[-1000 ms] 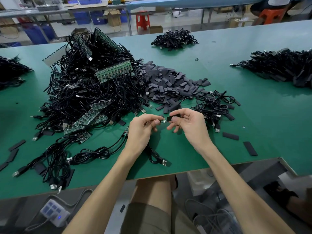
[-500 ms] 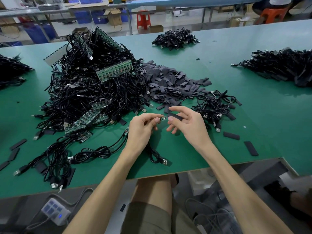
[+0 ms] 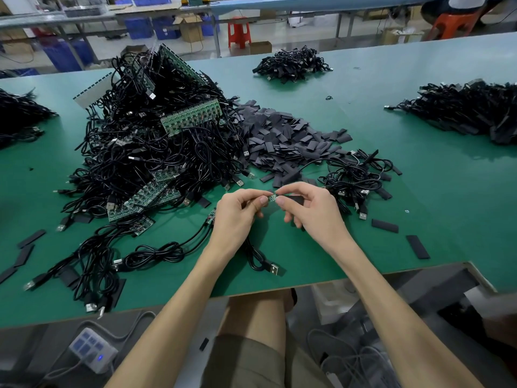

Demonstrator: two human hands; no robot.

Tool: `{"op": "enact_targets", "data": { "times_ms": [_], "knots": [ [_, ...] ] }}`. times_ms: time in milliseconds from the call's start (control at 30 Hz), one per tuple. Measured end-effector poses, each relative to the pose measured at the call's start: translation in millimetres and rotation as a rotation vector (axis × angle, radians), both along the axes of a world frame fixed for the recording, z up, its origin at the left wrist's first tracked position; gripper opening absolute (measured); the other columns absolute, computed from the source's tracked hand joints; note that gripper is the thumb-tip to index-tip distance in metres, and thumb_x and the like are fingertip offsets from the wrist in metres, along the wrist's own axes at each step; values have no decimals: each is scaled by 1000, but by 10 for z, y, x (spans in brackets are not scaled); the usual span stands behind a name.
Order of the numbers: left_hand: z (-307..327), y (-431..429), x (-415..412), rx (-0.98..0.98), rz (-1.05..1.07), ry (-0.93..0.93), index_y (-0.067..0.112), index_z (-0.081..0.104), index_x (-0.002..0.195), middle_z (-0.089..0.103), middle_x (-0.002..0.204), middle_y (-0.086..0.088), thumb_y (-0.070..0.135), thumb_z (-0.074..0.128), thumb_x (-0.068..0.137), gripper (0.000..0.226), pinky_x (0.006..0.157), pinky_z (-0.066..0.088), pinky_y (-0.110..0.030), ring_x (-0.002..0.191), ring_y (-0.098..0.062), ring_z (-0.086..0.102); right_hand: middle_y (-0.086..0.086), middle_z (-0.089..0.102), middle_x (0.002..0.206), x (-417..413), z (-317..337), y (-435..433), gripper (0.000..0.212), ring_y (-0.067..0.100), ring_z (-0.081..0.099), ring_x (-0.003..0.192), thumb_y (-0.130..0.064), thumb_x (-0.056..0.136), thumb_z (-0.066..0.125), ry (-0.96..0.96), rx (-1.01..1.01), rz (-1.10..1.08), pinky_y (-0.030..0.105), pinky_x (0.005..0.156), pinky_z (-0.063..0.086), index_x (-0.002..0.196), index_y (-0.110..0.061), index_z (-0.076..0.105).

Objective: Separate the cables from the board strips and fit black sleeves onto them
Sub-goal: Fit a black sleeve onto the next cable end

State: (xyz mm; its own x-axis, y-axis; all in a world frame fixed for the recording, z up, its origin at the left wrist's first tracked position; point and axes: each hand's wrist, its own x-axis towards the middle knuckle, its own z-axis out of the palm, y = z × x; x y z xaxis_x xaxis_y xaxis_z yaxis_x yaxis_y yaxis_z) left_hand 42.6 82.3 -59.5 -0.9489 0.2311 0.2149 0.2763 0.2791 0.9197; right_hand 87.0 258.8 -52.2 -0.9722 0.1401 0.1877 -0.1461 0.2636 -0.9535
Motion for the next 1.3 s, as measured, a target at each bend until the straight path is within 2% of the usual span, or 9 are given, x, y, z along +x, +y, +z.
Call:
{"op": "enact_targets", "data": {
  "times_ms": [267, 400, 500, 567, 700, 800, 933, 1133, 1300],
  "knots": [
    [10, 11, 5, -22, 19, 7, 22, 80, 105, 63, 61, 6, 20, 66, 99, 15, 53, 34, -20, 48, -1, 46, -2, 69, 64, -22, -5, 20, 20, 8, 55, 50, -21, 92, 77, -2, -12, -66, 22, 54, 46, 112, -16, 74],
    [14, 5, 8, -26, 22, 5, 20, 79, 106, 64, 62, 6, 20, 66, 100, 15, 54, 35, -19, 48, 1, 48, -8, 68, 78, -57, -48, 13, 25, 0, 60, 55, -16, 96, 72, -37, 124, -58, 14, 57, 43, 121, -12, 72],
    [18, 6, 7, -44, 24, 8, 22, 79, 106, 65, 62, 6, 21, 66, 100, 15, 54, 36, -19, 49, 2, 49, -12, 63, 75, -58, -47, 16, 21, -2, 59, 55, -19, 99, 68, -28, 199, -57, 10, 58, 42, 118, -13, 74],
    [24, 11, 9, -49, 24, 11, 22, 80, 106, 65, 62, 7, 21, 66, 99, 15, 54, 36, -18, 49, 2, 49, -12, 63, 71, -57, -39, 17, 18, -1, 58, 55, -20, 100, 66, -18, 214, -50, 11, 59, 42, 115, -14, 75],
    [43, 10, 23, -46, 25, 28, 18, 80, 105, 64, 61, 13, 18, 67, 99, 14, 53, 36, -12, 49, 1, 51, 0, 69, 69, -50, -28, 16, 16, 4, 60, 59, -19, 99, 68, -20, 198, -40, 21, 65, 46, 112, -17, 76],
    [65, 21, 40, -63, 30, 81, 15, 80, 104, 64, 70, 13, 14, 68, 98, 14, 56, 37, -11, 51, 1, 52, -3, 66, 63, -43, -34, 15, 14, 1, 57, 53, -17, 98, 69, -11, 207, -38, 12, 60, 41, 110, -16, 76],
    [85, 43, 82, -104, 38, 136, 13, 80, 106, 63, 83, 5, 9, 66, 98, 16, 63, 39, -13, 61, -1, 55, -4, 65, 65, -33, -36, 1, 16, 1, 59, 55, -15, 97, 69, 11, 263, -32, 11, 61, 43, 111, -12, 76],
    [123, 64, 131, -159, 37, 226, 10, 79, 106, 61, 84, 8, 6, 65, 97, 17, 68, 41, -9, 67, -1, 57, -2, 68, 80, -25, -21, -23, 19, 8, 61, 57, -11, 95, 71, 53, 303, -39, 16, 66, 49, 114, -11, 76],
    [127, 52, 129, -190, 23, 247, 9, 79, 105, 62, 80, -1, 5, 65, 97, 17, 65, 41, -11, 65, -5, 58, -2, 65, 79, -9, -11, -30, 23, 12, 63, 64, -11, 96, 70, 54, 336, -24, 16, 69, 49, 118, -13, 75]
  ]
}}
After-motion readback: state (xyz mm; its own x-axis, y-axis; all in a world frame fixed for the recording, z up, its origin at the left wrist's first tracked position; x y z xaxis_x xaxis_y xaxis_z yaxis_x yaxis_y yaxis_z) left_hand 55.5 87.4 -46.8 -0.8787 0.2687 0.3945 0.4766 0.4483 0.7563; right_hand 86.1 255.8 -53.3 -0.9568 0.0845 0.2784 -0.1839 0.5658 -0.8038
